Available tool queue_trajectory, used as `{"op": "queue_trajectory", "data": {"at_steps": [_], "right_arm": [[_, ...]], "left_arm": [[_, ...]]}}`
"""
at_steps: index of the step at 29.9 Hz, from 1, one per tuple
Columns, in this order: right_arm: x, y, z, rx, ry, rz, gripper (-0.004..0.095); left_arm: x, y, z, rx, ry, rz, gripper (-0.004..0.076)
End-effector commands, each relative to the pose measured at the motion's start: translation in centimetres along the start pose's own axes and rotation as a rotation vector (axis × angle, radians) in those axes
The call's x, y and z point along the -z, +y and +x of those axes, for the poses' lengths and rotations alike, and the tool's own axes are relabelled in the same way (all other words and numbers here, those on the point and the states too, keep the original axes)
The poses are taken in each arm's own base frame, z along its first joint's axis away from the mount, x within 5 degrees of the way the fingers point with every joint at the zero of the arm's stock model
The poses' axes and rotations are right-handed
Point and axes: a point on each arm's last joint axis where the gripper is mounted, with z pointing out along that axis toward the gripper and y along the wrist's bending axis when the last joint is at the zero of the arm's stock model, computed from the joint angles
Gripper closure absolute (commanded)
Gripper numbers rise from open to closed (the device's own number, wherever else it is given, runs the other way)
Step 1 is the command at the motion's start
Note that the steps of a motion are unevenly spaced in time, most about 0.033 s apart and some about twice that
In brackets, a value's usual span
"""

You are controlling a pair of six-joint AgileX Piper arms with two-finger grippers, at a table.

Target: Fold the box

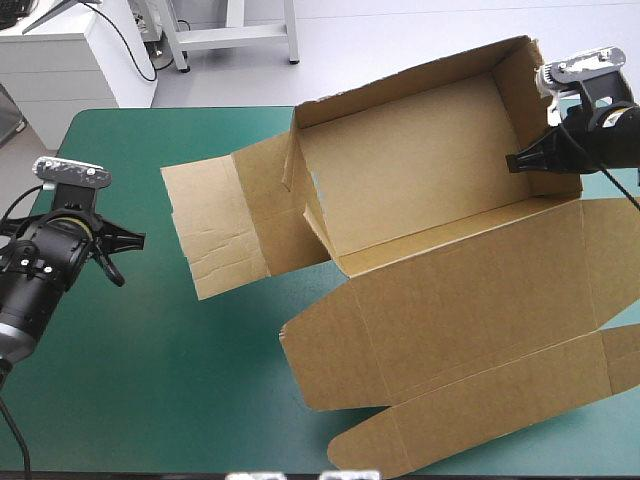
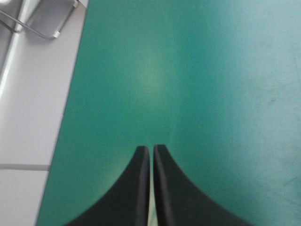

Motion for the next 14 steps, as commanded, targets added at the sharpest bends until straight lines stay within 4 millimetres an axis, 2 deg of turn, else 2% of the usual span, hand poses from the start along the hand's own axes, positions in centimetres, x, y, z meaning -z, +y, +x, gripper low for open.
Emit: {"op": "queue_trajectory", "data": {"at_steps": [1,4,9,14], "right_arm": [[2.4,0.5,-0.4,-0.001,-0.075,0.003,0.0929],[2.4,0.5,-0.5,-0.003,-0.084,-0.001,0.0929],[2.4,0.5,-0.5,-0.005,-0.086,-0.007,0.0929],[2.4,0.6,-0.5,-0.007,-0.088,-0.012,0.0929]], "left_arm": [[-0.6,1.5,0.4,0.136,-0.089,0.082,0.0708],[-1.4,1.7,0.8,0.240,-0.123,0.191,0.0708],[-2.0,-0.3,0.2,0.202,-0.155,0.410,0.0708],[-3.7,-2.1,0.2,0.214,-0.100,0.587,0.0708]]}}
